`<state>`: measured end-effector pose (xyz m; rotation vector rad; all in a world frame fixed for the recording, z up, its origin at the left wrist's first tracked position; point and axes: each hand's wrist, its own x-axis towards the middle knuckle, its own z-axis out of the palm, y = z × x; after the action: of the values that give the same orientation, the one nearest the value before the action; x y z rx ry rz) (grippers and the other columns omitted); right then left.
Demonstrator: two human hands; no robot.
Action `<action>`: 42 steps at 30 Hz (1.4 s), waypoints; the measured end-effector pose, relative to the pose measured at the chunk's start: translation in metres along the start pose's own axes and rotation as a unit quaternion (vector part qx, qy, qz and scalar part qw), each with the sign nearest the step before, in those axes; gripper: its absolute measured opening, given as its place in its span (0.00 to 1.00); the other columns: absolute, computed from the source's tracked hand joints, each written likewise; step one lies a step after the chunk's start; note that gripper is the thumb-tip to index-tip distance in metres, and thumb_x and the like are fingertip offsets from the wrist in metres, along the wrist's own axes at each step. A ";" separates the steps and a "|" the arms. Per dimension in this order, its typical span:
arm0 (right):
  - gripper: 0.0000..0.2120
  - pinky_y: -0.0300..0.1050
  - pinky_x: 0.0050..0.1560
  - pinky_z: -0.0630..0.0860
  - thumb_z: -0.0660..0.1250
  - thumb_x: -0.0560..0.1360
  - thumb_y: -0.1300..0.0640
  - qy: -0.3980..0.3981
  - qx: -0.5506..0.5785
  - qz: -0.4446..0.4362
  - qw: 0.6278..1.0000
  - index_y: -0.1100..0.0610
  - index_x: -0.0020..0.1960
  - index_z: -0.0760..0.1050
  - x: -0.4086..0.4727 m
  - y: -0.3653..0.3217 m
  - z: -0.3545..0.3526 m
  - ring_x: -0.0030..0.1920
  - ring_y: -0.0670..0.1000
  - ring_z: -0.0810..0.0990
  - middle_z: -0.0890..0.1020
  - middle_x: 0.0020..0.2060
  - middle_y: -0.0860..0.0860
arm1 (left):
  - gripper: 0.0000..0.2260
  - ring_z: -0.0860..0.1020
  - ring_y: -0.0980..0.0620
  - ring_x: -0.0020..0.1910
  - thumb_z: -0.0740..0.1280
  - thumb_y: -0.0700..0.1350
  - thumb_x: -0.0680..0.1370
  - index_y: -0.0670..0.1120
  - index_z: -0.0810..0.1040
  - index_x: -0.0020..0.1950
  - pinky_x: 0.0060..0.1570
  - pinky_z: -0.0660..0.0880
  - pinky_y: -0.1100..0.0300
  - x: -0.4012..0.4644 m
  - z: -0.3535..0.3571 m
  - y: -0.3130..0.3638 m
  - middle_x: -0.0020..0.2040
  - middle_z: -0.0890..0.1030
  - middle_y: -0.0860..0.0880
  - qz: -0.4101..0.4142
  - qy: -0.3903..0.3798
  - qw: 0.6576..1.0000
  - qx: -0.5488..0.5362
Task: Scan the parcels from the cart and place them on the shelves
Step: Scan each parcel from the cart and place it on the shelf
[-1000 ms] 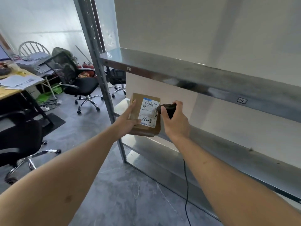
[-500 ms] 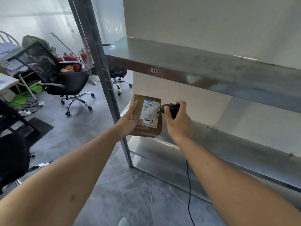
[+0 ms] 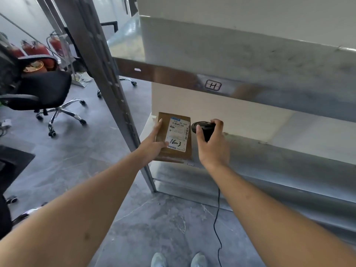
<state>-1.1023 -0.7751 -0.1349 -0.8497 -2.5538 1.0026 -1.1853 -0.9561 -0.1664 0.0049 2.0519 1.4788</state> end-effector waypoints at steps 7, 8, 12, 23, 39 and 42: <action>0.21 0.55 0.43 0.83 0.61 0.84 0.38 -0.007 0.002 0.022 1.000 0.48 0.71 0.63 0.017 0.006 0.025 0.52 0.59 0.84 0.84 0.58 0.54 | 0.39 0.76 0.47 0.66 0.63 0.29 0.83 0.63 0.56 0.83 0.48 0.81 0.62 0.043 -0.009 -0.011 0.70 0.73 0.51 -0.012 0.014 0.999 -0.051; 0.21 0.55 0.43 0.83 0.60 0.84 0.38 -0.008 0.001 0.025 1.000 0.48 0.71 0.62 0.019 0.007 0.027 0.52 0.59 0.84 0.84 0.58 0.54 | 0.39 0.77 0.48 0.64 0.63 0.29 0.82 0.62 0.57 0.83 0.47 0.81 0.63 0.048 -0.009 -0.012 0.70 0.74 0.51 -0.010 0.017 0.998 -0.062; 0.22 0.56 0.44 0.83 0.60 0.84 0.37 -0.012 0.002 0.043 0.999 0.47 0.71 0.62 0.027 0.009 0.036 0.54 0.60 0.83 0.83 0.59 0.54 | 0.36 0.80 0.51 0.63 0.61 0.32 0.84 0.64 0.58 0.83 0.59 0.82 0.52 0.067 -0.010 -0.016 0.73 0.76 0.52 0.011 0.038 0.999 -0.032; 0.21 0.58 0.47 0.83 0.59 0.84 0.37 -0.015 0.007 0.053 0.998 0.46 0.70 0.61 0.034 0.012 0.041 0.54 0.60 0.83 0.84 0.59 0.53 | 0.41 0.45 0.38 0.84 0.66 0.67 0.79 0.59 0.50 0.86 0.82 0.45 0.43 0.069 0.020 0.017 0.87 0.46 0.46 0.140 0.046 0.866 0.477; 0.22 0.56 0.44 0.83 0.60 0.84 0.37 -0.012 0.016 0.038 0.999 0.47 0.71 0.61 0.035 0.012 0.037 0.52 0.58 0.84 0.84 0.57 0.53 | 0.39 0.43 0.33 0.83 0.62 0.63 0.82 0.59 0.43 0.86 0.81 0.46 0.39 0.068 0.011 0.016 0.86 0.40 0.40 0.074 0.021 0.824 0.561; 0.21 0.56 0.43 0.83 0.59 0.84 0.37 -0.010 0.021 0.035 0.999 0.47 0.71 0.61 0.033 0.017 0.031 0.52 0.59 0.84 0.84 0.56 0.53 | 0.39 0.46 0.31 0.83 0.62 0.63 0.83 0.56 0.44 0.86 0.81 0.48 0.40 0.061 0.012 0.021 0.86 0.45 0.39 0.083 0.018 0.818 0.569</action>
<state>-1.1350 -0.7614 -0.1676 -0.9275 -2.5260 1.0857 -1.2367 -0.9171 -0.1795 0.6385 2.6918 0.1149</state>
